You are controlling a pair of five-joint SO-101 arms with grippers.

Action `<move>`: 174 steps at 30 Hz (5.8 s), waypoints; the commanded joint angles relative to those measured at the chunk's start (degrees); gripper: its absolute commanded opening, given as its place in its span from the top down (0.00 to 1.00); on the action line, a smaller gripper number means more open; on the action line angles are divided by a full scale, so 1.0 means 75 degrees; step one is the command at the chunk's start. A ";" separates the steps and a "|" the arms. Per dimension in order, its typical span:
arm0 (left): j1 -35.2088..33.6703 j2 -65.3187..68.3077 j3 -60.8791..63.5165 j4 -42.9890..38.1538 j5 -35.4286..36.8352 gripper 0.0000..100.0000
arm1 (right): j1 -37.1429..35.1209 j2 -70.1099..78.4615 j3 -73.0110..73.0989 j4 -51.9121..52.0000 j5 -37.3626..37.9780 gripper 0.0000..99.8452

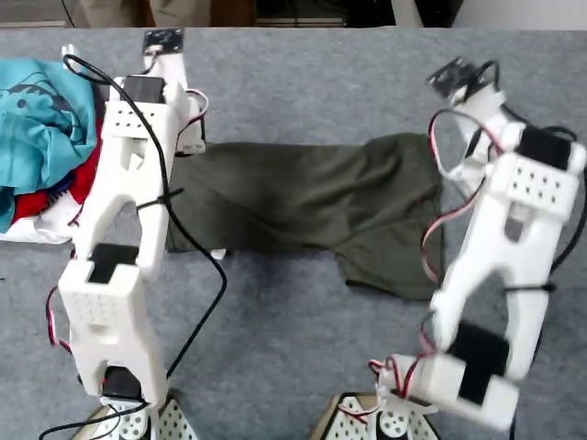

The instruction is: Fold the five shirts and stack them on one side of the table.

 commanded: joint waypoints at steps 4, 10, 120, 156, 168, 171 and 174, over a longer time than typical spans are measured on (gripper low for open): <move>0.0023 -0.2479 0.2731 -0.0785 -0.0399 0.98 | -0.0486 -0.2479 0.2632 0.0094 0.1770 0.98; -0.0094 -0.5093 0.6646 -0.2602 -0.1067 0.98 | -0.0651 -0.3757 0.4636 0.0105 0.3352 0.88; -0.1922 -0.5433 0.8733 -0.3036 -0.1477 0.98 | -0.1705 0.2139 0.4261 -0.1418 0.3950 0.76; -0.1934 -0.5445 0.8428 -0.3048 -0.1477 0.98 | -0.1623 0.3405 0.2983 -0.0445 0.3786 0.73; -0.1946 -0.5445 0.8428 -0.3071 -0.1477 0.98 | -0.1670 0.3417 0.3182 -0.0551 0.3130 0.90; -0.1946 -0.5445 0.8428 -0.3095 -0.1477 0.98 | -0.1623 0.3417 0.3147 -0.0551 0.2977 1.00; -0.1911 -0.5445 0.8428 -0.3095 -0.1477 0.98 | -0.1623 0.3370 0.3124 -0.0551 0.2966 1.00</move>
